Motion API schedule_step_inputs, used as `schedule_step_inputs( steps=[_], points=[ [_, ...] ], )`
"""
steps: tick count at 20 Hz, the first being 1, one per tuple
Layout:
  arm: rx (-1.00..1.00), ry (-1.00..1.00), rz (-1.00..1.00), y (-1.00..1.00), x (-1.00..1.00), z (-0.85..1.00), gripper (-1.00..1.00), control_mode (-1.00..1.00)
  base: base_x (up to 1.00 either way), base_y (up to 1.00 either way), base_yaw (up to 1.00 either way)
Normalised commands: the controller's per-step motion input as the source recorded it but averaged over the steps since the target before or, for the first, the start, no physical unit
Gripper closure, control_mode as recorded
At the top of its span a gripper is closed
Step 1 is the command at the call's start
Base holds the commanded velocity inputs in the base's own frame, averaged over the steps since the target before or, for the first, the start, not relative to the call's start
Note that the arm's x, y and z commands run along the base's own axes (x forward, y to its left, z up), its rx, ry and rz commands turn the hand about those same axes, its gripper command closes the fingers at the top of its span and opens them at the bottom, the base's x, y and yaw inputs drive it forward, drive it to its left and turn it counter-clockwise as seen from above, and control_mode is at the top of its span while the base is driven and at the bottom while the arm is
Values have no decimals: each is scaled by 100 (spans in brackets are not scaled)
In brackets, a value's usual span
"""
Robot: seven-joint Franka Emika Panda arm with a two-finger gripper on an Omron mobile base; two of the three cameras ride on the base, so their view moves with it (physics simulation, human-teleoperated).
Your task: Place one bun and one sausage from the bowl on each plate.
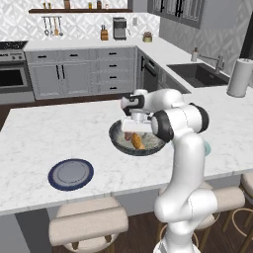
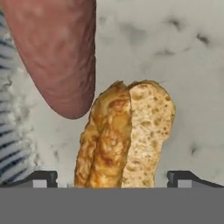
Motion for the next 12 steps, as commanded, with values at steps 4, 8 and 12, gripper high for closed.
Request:
schedule_step_inputs(
  steps=[4,8,12],
  points=[
    [0,-1,0,3,-8,-5,100,-100,0,0,0],
    [0,0,0,0,0,0,100,-100,0,0,0],
    [0,0,0,0,-1,60,100,-100,0,0,0]
  ],
)
